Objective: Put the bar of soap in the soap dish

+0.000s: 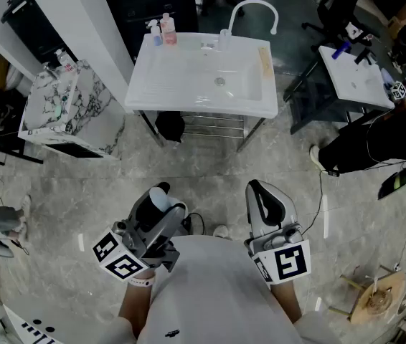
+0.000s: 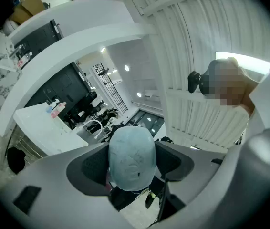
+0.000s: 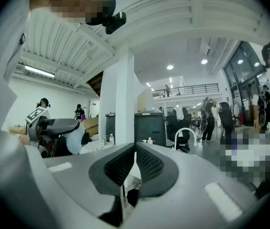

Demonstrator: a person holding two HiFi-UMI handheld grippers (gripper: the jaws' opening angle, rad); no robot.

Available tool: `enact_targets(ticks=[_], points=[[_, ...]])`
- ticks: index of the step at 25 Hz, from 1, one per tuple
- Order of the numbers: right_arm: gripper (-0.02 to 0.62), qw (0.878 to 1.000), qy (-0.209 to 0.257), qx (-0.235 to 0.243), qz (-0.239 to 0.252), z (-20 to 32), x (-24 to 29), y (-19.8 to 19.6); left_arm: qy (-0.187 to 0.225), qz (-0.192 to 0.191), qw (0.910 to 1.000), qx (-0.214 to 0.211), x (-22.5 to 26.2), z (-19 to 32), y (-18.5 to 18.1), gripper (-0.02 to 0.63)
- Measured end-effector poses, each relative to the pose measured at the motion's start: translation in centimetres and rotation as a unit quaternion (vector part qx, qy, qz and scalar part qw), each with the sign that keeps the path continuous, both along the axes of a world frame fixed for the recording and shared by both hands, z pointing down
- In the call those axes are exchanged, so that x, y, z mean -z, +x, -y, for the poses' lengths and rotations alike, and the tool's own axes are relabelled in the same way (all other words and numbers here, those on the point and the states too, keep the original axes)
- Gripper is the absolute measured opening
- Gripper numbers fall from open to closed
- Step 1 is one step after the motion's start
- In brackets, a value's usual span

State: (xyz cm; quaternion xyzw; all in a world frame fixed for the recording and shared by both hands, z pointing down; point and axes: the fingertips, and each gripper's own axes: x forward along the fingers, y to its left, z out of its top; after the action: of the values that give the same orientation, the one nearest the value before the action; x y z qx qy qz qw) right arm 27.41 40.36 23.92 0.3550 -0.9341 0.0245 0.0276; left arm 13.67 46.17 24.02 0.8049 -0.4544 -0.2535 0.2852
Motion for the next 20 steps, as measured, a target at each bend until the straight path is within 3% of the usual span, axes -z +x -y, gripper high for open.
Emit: enact_targets(ticks=[6, 11, 20], points=[[0.018, 0.999, -0.034, 0.005, 0.003, -3.9, -3.5, 6.1, -0.058, 0.018, 0.9976, 0.034, -2.4, -5.1, 6.1, 0.294], [0.017, 0.999, -0.024, 0.005, 0.036, -6.2, -2.5, 7.9, -0.092, 0.027, 0.9948, 0.036, -3.4, -7.8, 7.3, 0.293], [0.018, 0.999, -0.013, 0.02, 0.025, -8.0, -2.1, 4.1, -0.069, 0.018, 0.9972, 0.023, -1.8, -8.1, 4.8, 0.295]])
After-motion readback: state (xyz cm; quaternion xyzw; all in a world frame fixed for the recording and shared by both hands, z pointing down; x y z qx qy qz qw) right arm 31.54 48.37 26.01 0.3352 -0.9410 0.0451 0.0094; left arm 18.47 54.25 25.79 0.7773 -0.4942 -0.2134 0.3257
